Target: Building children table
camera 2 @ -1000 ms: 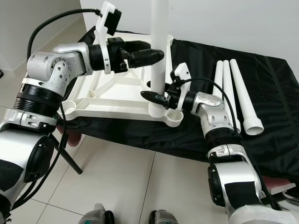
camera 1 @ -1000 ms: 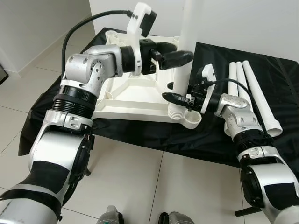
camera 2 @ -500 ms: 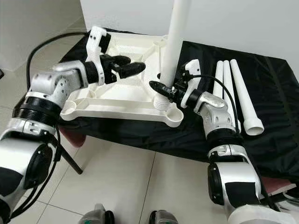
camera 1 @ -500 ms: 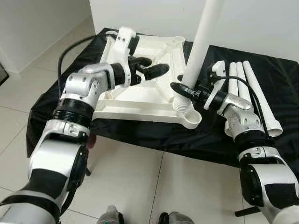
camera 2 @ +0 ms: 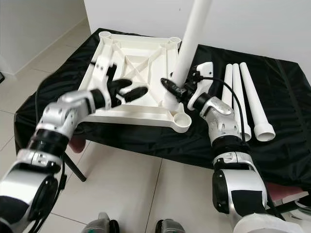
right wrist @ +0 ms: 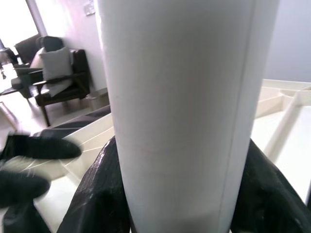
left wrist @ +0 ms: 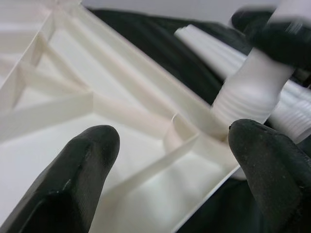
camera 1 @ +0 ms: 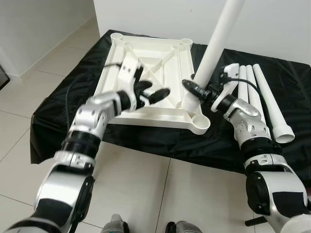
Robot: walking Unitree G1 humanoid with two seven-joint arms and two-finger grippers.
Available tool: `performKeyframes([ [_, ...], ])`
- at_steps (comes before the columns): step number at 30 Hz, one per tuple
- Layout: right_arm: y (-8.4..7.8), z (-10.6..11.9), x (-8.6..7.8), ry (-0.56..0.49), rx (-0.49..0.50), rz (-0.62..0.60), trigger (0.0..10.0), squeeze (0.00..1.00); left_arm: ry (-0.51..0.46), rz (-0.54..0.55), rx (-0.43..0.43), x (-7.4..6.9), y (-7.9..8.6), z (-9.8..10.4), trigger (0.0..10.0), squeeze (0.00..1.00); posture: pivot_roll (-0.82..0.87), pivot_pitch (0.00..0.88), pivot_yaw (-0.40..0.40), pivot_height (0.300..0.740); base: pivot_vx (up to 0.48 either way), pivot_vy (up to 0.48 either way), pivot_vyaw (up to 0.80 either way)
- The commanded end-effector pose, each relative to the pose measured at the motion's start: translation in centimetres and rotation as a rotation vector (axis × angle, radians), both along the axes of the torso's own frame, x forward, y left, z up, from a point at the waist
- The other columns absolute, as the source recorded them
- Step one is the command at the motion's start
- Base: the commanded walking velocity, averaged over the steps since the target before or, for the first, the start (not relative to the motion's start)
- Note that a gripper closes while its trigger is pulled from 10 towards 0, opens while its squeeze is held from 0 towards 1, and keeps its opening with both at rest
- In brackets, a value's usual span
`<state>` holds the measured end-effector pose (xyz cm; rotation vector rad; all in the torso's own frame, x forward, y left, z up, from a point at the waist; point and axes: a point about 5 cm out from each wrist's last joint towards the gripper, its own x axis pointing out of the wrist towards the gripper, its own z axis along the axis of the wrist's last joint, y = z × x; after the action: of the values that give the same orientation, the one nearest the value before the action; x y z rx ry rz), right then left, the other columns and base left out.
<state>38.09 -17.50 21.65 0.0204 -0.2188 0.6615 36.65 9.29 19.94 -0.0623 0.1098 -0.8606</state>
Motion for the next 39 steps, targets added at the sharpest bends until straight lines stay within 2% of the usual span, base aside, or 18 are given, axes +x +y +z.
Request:
performKeyframes([
  [1,-0.2,-0.3,-0.2,-0.003,0.007,-0.016,10.0,0.00,-0.037,-0.013,0.020,-0.2,-0.5,0.3,10.0,0.00,-0.06,0.000,-0.013,0.740,0.000,0.000,0.00],
  [2,-0.5,-0.5,-0.3,-0.004,0.007,-0.035,10.0,0.00,-0.049,-0.026,0.057,-0.5,-0.6,-0.3,10.0,0.00,-0.06,0.000,-0.011,0.740,0.000,0.000,0.00],
  [3,-0.5,-0.5,-0.3,-0.004,0.007,-0.035,10.0,0.00,-0.049,-0.026,0.057,-0.5,-0.6,-0.3,10.0,0.00,-0.06,0.000,-0.011,0.740,0.000,0.000,0.00],
  [4,-0.9,-0.9,-0.6,0.005,0.027,-0.069,10.0,0.00,-0.048,-0.041,0.126,-1.1,-1.2,-1.7,10.0,0.00,-0.07,0.000,-0.006,0.740,0.000,0.000,0.00],
  [5,-0.9,-0.9,-0.6,0.005,0.027,-0.069,10.0,0.00,-0.048,-0.041,0.126,-1.1,-1.2,-1.7,10.0,0.00,-0.07,0.000,-0.006,0.740,0.000,0.000,0.00],
  [8,-1.0,-1.4,-1.0,0.003,0.041,-0.101,10.0,0.00,-0.067,-0.087,0.220,-1.7,-2.5,-3.1,10.0,0.00,-0.08,0.000,0.000,0.740,0.000,0.000,0.00],
  [12,-0.8,-1.6,-1.3,-0.003,0.051,-0.114,10.0,0.00,-0.073,-0.119,0.255,-1.9,-3.4,-3.6,10.0,0.00,-0.09,0.000,0.004,0.740,0.000,0.000,0.00],
  [17,-0.7,-1.7,-2.3,-0.022,0.039,-0.126,10.0,0.00,-0.107,-0.170,0.357,-1.8,-4.8,-4.3,10.0,0.00,-0.10,0.000,0.013,0.740,0.000,0.000,0.00],
  [21,-0.8,-1.7,-2.5,-0.020,0.050,-0.128,10.0,0.00,-0.118,-0.176,0.379,-1.7,-5.1,-4.4,10.0,0.00,-0.10,0.000,0.016,0.740,0.000,0.000,0.00],
  [23,-0.9,-1.6,-3.0,-0.024,0.052,-0.139,10.0,0.00,-0.142,-0.195,0.422,-1.6,-5.6,-4.6,10.0,0.00,-0.11,0.000,0.019,0.740,0.000,0.000,0.00],
  [26,-1.0,-1.6,-3.2,-0.024,0.056,-0.145,10.0,0.00,-0.154,-0.209,0.441,-1.6,-5.9,-4.6,10.0,0.00,-0.11,0.000,0.022,0.740,0.000,0.000,0.00],
  [27,-1.3,-1.5,-3.5,-0.022,0.057,-0.163,10.0,0.00,-0.171,-0.238,0.462,-1.6,-6.6,-4.6,10.0,0.00,-0.12,0.000,0.026,0.740,0.000,0.000,0.00],
  [39,-1.4,-1.2,-4.0,-0.016,0.064,-0.191,10.0,0.00,-0.173,-0.290,0.484,-1.4,-8.1,-4.9,10.0,0.00,-0.13,0.000,0.034,0.740,0.000,0.000,0.00],
])
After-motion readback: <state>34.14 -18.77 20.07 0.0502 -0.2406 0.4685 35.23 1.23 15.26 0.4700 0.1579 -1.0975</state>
